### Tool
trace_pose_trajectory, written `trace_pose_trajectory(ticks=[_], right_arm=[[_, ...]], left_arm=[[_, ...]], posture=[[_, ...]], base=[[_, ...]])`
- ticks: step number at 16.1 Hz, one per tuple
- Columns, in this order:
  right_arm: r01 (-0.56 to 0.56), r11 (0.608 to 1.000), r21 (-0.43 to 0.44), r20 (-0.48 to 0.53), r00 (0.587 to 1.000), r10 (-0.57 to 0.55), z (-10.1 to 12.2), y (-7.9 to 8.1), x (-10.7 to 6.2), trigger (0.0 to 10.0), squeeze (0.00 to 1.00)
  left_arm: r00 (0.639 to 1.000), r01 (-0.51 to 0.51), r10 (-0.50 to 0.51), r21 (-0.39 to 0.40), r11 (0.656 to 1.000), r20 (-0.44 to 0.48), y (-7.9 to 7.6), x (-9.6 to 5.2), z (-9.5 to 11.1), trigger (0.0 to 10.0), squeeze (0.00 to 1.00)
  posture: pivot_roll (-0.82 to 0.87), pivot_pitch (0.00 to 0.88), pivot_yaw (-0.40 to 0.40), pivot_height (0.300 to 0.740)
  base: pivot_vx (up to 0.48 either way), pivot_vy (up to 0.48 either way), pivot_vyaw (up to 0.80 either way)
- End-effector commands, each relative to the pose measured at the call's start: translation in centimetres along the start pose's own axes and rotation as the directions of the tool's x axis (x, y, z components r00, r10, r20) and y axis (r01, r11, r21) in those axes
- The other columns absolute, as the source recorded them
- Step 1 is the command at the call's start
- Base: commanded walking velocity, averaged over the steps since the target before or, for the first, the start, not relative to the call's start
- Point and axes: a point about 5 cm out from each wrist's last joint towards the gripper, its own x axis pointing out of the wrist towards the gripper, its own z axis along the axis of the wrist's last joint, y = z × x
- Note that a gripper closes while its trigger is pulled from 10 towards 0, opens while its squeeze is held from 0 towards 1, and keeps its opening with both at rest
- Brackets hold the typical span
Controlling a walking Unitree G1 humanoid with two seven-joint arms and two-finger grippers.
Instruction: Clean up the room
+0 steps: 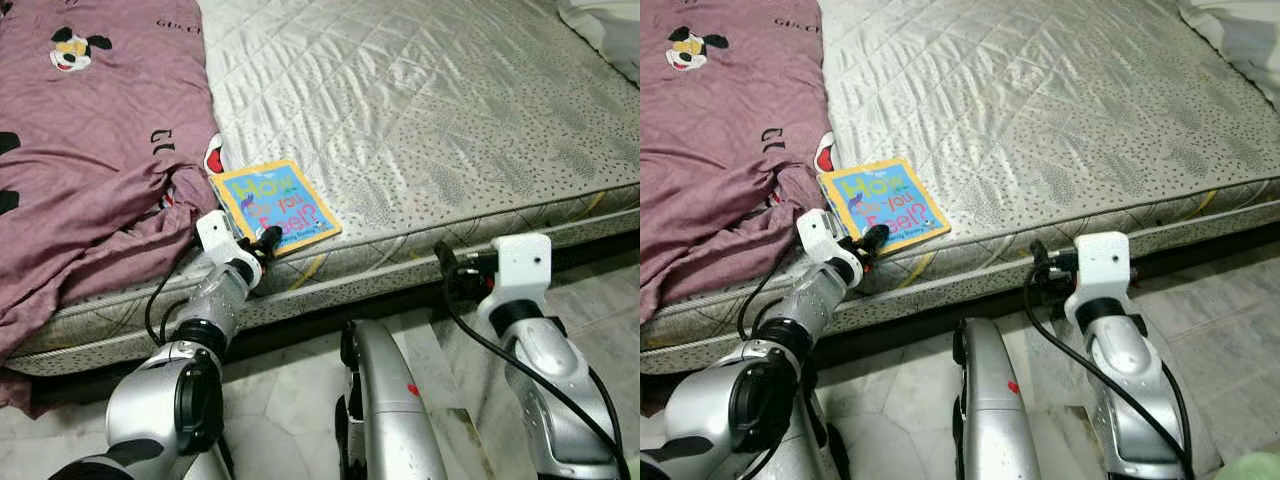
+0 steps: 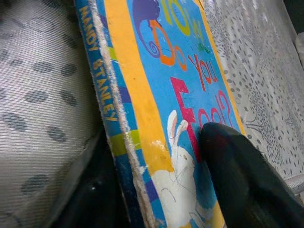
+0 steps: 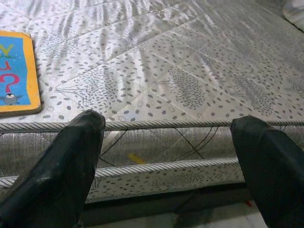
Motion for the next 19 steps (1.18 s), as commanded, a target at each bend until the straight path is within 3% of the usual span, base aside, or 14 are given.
trace_pose_trajectory(ticks=[1,7,15,19], right_arm=[[0.013,1.0,-0.004,-0.006,1.0,-0.013,-0.2,-0.3,0.1,10.0,0.0],[0.006,1.0,0.018,0.059,0.998,-0.007,0.4,0.7,3.0,10.0,0.0],[0.003,0.999,0.033,0.153,0.988,-0.008,1.9,1.3,7.1,10.0,0.0],[-0.014,0.995,0.094,0.191,0.981,-0.005,2.5,2.3,8.7,10.0,0.0]], left_arm=[[1.0,0.001,-0.001,0.001,1.0,-0.011,0.0,0.1,0.0,0.0,0.0],[0.994,0.001,-0.011,0.09,0.996,0.109,-0.7,0.4,3.0,0.0,0.0],[0.965,-0.113,0.076,0.136,0.984,0.25,1.0,-0.1,7.3,0.0,0.0],[0.923,-0.172,0.063,0.261,0.95,0.38,0.5,-0.7,9.4,0.0,0.0]], posture=[[-0.21,0.109,-0.069,0.51],[-0.15,0.042,-0.043,0.51],[-0.08,0.0,-0.023,0.51],[-0.03,0.0,0.0,0.51]], base=[[0.0,0.0,0.0],[0.0,0.0,0.0],[0.0,0.0,0.0],[0.0,0.0,0.0]])
